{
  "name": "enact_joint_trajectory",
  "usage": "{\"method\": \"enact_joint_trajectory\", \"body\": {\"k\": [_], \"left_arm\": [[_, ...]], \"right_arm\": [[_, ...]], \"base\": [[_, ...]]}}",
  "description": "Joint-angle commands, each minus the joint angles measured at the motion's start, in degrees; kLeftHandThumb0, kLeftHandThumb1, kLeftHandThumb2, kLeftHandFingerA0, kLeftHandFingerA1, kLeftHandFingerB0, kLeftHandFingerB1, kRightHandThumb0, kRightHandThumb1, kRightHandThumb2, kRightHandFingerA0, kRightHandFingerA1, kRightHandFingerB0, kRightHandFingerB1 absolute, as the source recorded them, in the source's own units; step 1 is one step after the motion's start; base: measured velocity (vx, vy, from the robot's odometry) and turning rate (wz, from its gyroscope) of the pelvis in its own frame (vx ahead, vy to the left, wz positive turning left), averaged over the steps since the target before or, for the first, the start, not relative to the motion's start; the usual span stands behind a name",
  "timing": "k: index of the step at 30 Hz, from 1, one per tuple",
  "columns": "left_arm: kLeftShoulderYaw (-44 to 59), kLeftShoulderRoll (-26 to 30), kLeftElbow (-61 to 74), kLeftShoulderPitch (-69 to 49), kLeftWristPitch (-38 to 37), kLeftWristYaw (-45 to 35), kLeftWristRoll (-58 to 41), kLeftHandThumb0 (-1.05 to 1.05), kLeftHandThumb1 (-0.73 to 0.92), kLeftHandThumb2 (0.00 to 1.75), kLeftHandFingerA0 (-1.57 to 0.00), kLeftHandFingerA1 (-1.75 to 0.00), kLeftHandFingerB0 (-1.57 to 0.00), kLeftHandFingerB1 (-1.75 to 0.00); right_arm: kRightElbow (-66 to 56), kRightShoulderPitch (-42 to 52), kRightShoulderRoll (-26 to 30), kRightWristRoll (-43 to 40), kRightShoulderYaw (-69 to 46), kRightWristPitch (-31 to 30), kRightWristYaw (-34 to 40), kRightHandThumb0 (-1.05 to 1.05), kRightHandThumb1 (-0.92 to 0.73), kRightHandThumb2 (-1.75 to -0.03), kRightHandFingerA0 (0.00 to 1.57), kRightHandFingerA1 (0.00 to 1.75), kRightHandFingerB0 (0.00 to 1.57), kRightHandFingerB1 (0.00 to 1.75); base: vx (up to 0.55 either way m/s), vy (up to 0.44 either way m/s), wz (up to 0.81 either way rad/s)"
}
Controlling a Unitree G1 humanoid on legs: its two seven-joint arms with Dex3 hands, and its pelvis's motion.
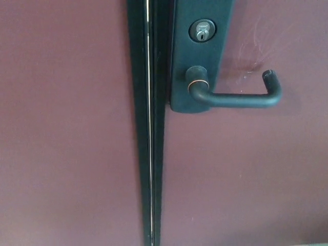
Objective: The robot walks towards the door handle and put its right hand on it and twist the handle
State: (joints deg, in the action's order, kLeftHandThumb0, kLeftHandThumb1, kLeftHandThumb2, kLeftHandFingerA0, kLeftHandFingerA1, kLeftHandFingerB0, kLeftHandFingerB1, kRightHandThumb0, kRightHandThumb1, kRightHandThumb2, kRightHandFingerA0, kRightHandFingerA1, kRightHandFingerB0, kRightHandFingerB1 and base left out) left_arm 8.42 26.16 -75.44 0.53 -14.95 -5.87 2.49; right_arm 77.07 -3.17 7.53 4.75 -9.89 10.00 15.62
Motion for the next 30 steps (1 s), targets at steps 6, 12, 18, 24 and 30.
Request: {"method": "enact_joint_trajectory", "body": {"k": [6,12,18,24,30], "left_arm": [[0.0,0.1,-0.4,-0.3,0.2,-0.3,0.8,-0.21,0.31,0.88,-0.59,-0.82,-0.49,-0.71],[1.1,0.0,-0.2,-0.5,-0.4,-0.4,0.1,-0.22,0.31,0.88,-0.59,-0.83,-0.5,-0.72],[2.7,0.5,0.3,0.5,-0.2,-1.5,-0.8,-0.22,0.31,0.89,-0.58,-0.83,-0.49,-0.72],[4.0,0.6,1.0,1.0,-0.6,-3.0,-1.2,-0.24,0.3,0.88,-0.6,-0.85,-0.46,-0.71],[4.0,0.4,0.9,0.8,-1.2,-3.0,-1.0,-0.23,0.3,0.88,-0.61,-0.86,-0.47,-0.71]], "right_arm": [[-0.1,0.2,0.2,-0.6,-0.4,0.3,-1.0,-0.34,-0.63,-0.59,0.69,0.52,0.48,0.4],[-1.7,-2.6,1.6,-6.4,-6.8,1.8,-5.9,-0.35,-0.62,-0.58,0.6,0.48,0.48,0.4],[-8.0,0.1,5.3,-11.0,-13.0,6.6,-12.7,-0.47,-0.49,-0.78,0.46,0.56,0.39,0.5],[-22.3,7.3,10.6,-16.6,-18.6,9.2,-22.4,-0.51,-0.48,-0.78,0.42,0.54,0.35,0.48],[-46.0,15.7,12.4,-21.2,-21.7,4.6,-25.5,-0.47,-0.59,-0.57,0.45,0.41,0.39,0.35]], "base": [[0.0,0.0,0.0],[0.0,0.0,0.0],[0.0,0.0,0.0],[0.0,0.0,0.0],[0.0,0.0,0.0]]}}
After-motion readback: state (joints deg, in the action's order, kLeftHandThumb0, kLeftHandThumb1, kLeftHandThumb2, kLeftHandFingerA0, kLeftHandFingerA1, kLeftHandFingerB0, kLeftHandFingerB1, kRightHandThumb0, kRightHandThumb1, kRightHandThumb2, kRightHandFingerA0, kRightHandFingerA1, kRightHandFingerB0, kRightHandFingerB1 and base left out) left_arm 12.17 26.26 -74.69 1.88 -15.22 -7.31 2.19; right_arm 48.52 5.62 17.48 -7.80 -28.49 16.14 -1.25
